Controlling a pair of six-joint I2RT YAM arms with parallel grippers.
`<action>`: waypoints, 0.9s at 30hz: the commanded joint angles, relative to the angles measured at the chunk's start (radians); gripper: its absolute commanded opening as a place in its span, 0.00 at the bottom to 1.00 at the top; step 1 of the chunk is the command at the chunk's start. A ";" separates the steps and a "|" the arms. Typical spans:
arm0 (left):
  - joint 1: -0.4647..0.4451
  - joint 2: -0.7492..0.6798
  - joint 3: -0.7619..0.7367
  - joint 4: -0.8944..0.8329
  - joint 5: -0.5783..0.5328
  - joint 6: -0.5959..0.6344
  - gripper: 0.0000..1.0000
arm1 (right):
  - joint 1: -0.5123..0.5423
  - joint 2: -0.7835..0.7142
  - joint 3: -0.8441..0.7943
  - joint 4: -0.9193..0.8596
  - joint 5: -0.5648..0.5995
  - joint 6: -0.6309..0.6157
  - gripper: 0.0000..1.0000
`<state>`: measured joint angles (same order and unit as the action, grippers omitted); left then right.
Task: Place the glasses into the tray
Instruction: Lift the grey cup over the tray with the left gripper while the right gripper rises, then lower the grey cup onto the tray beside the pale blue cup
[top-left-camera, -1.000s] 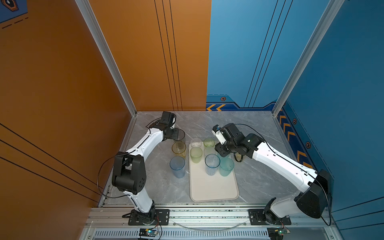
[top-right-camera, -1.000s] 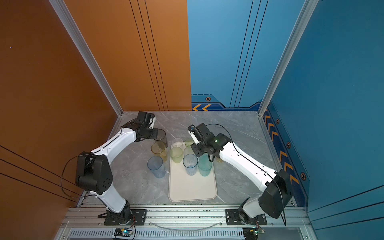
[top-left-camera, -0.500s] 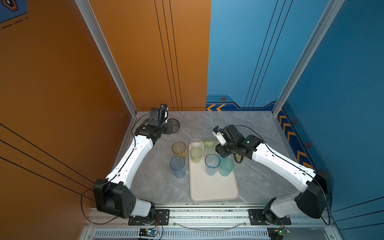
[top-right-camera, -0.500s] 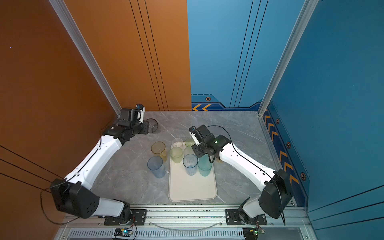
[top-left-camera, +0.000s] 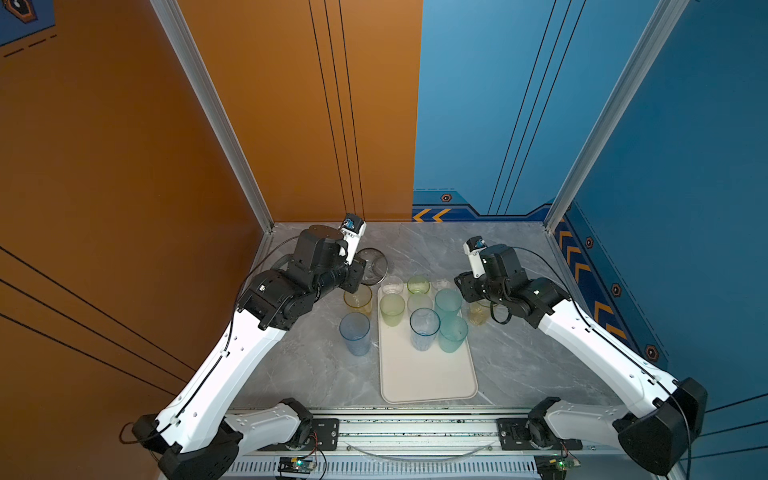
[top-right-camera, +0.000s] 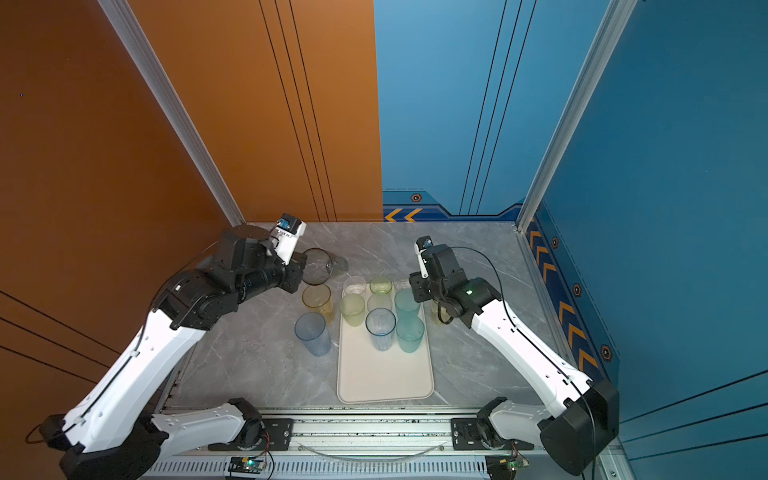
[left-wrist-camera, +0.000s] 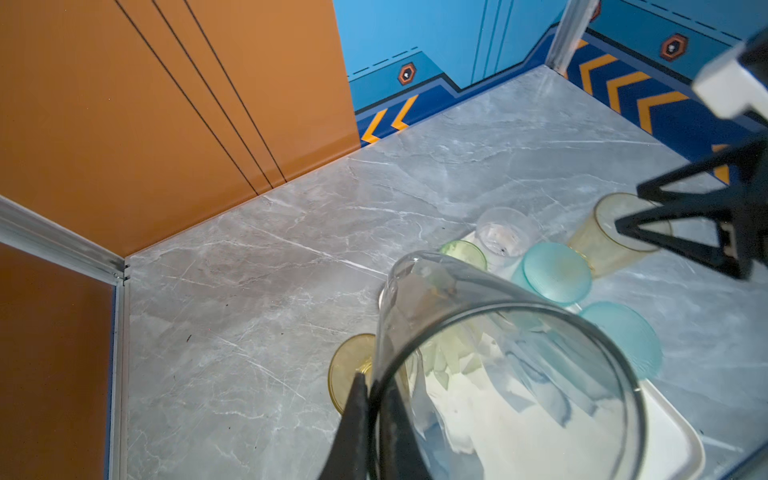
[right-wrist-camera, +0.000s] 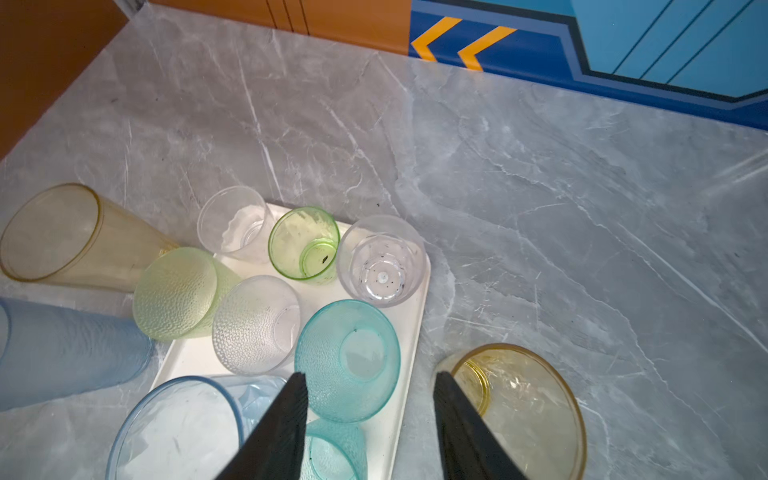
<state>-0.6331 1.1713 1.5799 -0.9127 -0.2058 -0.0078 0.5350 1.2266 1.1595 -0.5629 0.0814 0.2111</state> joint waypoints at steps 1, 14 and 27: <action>-0.065 -0.014 0.043 -0.145 -0.049 -0.012 0.07 | -0.018 -0.044 -0.034 0.045 -0.029 0.062 0.49; -0.159 0.114 -0.045 -0.250 0.067 -0.092 0.06 | -0.021 -0.047 -0.025 0.034 -0.068 0.086 0.49; -0.123 0.220 -0.181 -0.139 0.189 -0.121 0.06 | -0.023 -0.049 -0.025 0.026 -0.072 0.077 0.49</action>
<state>-0.7704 1.3872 1.4139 -1.0977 -0.0647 -0.1070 0.5159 1.1854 1.1336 -0.5381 0.0257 0.2825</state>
